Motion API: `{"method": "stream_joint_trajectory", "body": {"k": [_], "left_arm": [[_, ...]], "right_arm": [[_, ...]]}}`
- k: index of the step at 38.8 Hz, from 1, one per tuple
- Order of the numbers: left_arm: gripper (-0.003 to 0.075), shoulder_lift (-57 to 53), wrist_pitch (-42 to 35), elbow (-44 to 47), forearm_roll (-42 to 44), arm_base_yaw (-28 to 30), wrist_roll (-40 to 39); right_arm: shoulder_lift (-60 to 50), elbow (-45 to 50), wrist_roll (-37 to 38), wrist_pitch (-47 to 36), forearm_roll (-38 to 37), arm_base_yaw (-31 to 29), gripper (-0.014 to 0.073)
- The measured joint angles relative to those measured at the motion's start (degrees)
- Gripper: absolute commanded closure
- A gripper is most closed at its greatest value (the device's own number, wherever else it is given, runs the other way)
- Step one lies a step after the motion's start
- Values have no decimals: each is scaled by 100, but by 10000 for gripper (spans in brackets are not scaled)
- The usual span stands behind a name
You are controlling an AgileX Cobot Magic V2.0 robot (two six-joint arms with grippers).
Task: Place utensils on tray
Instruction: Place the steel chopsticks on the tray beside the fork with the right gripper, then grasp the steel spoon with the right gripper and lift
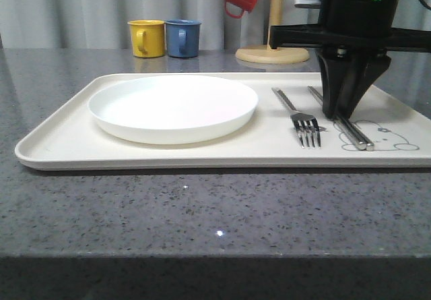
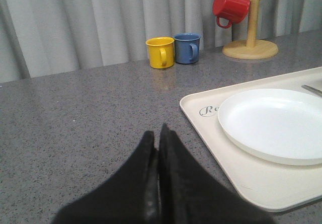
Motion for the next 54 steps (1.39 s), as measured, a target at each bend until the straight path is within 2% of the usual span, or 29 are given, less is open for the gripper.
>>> {"method": "stream_joint_trajectory", "body": {"k": [3,10,14,20,24,31,45,54], "left_arm": [[739,0,0,0,0,0,0],[739,0,0,0,0,0,0],[739,0,0,0,0,0,0],[739,0,0,0,0,0,0],[739,0,0,0,0,0,0],[739,0,0,0,0,0,0],[739,0,0,0,0,0,0],[739,0,0,0,0,0,0]], "right_arm": [[0,0,0,-34,-13,0,507],[22,-34,0,-95,-35,0,274],[32,-252,0,46,-122,0,200],[32,-941,-58,472,-626,0,191],[8,-1376,-416,509,-897,-37,191],[-210,-1443,-1031,534,-910,-432,191],[-661,-590,-2097,571,-941,-2441,191],[-502,-187,-2836,571,-631,-3273,193]]}}
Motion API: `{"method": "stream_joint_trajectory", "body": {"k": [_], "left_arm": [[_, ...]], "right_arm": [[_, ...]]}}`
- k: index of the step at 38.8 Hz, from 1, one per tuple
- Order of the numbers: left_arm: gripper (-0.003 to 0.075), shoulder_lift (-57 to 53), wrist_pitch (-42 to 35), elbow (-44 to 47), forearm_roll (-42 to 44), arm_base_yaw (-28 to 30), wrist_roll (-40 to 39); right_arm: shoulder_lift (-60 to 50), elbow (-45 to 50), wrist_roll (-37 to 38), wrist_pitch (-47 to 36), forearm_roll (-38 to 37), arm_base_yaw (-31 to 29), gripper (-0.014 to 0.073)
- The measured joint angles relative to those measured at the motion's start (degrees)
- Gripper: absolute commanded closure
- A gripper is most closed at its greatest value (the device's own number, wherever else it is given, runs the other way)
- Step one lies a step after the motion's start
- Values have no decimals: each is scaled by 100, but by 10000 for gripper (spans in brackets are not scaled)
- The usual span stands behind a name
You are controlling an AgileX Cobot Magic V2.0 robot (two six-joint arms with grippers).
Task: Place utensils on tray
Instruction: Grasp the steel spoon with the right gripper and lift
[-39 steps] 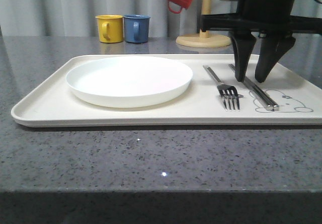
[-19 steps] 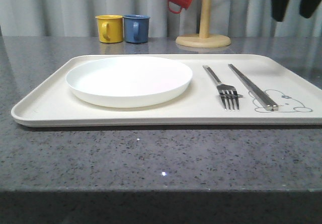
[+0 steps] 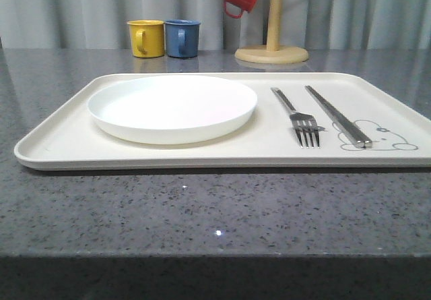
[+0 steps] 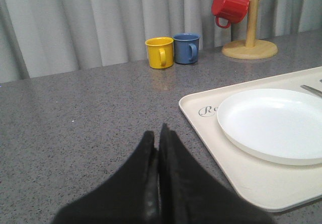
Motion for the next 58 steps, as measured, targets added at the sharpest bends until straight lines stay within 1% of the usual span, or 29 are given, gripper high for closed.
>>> {"method": "stream_joint_trajectory", "body": {"k": [7,18,21,28,30,31,39,43,50,54,58], "left_arm": [[739,0,0,0,0,0,0],[739,0,0,0,0,0,0],[739,0,0,0,0,0,0],[739,0,0,0,0,0,0],[739,0,0,0,0,0,0],[739,0,0,0,0,0,0],[739,0,0,0,0,0,0],[739,0,0,0,0,0,0],[739,0,0,0,0,0,0],[739,0,0,0,0,0,0],[739,0,0,0,0,0,0]], "right_arm": [[246,10,-163,0,78,-186,193],[745,10,-309,-48,281,-195,202],[760,10,-309,-48,281,-195,272],[763,10,-312,-60,170,-213,592],[772,10,-312,-73,110,-220,654],[772,10,-323,-73,106,-220,669],[749,0,-323,-85,106,-220,661],[632,21,-285,-74,221,-220,661],[-15,21,281,-66,288,-174,661],[-419,21,452,-36,264,-10,660],[-831,21,671,-9,264,435,650]]}}
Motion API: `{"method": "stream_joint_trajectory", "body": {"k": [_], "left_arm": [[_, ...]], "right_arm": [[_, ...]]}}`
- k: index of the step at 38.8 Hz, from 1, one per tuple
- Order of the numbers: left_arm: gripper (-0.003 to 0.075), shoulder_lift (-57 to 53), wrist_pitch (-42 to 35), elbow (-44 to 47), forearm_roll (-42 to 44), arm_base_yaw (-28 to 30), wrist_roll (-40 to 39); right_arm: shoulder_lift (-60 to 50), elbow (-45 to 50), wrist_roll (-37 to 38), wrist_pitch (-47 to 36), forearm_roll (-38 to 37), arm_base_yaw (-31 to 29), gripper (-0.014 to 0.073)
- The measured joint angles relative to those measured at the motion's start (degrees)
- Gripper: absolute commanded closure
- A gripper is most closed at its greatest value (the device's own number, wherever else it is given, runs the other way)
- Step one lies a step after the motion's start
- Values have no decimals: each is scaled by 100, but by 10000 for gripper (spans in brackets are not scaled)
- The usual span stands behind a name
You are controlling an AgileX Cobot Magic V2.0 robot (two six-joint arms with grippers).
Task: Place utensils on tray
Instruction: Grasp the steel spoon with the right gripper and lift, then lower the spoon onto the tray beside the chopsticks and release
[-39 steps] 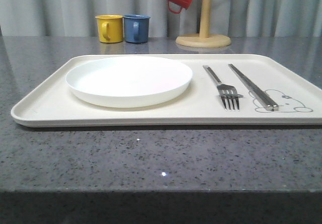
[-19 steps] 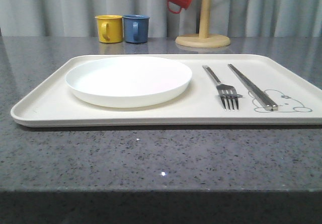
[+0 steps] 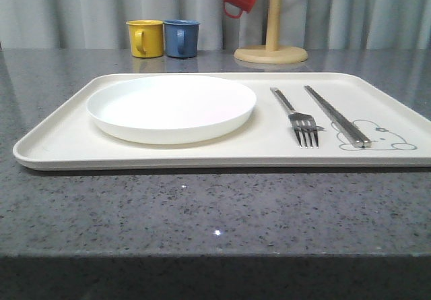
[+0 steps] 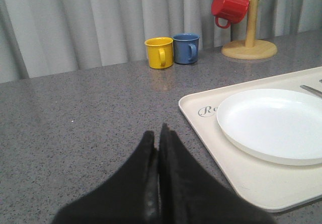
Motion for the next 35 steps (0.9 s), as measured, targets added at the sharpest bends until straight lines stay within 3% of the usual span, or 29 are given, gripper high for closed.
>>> {"method": "stream_joint_trajectory", "body": {"k": [16,35], "left_arm": [[739,0,0,0,0,0,0],[739,0,0,0,0,0,0]], "right_arm": [[-80,0,1099,59,249,2084,650],[1205,0,1287,13,249,2335,650]]}}
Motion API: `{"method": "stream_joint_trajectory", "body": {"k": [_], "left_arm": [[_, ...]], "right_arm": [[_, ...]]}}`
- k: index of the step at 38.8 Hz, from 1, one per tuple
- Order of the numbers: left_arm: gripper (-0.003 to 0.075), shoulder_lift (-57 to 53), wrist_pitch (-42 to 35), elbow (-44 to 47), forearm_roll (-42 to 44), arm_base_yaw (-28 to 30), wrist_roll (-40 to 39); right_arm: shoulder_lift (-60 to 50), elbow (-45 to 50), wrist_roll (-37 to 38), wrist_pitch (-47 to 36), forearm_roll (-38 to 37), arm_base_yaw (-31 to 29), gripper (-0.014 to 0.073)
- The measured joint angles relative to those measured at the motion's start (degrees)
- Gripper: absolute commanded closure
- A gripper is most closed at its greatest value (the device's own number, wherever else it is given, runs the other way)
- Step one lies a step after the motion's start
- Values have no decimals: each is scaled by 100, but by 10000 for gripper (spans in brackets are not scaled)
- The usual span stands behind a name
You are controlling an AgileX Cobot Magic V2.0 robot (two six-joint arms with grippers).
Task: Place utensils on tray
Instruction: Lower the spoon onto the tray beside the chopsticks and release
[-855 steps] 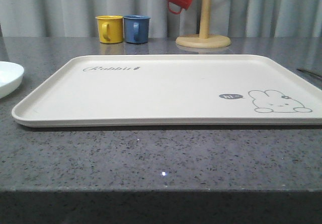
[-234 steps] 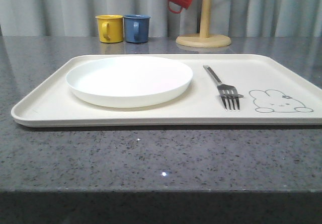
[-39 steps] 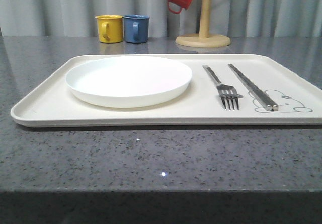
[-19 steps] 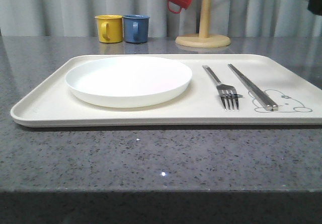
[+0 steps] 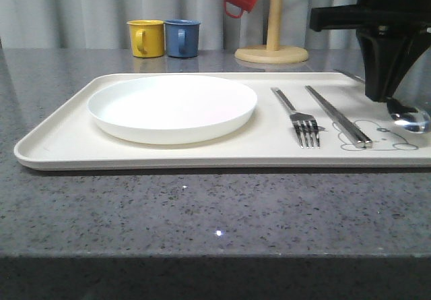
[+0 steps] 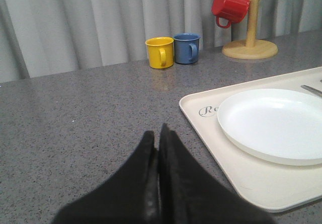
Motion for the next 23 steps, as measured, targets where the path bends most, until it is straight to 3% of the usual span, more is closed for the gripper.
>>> {"method": "stream_joint_trajectory", "body": {"k": [23], "left_arm": [[739,0,0,0,0,0,0]], "right_arm": [[140,38,89,-47,0,0,650]]}}
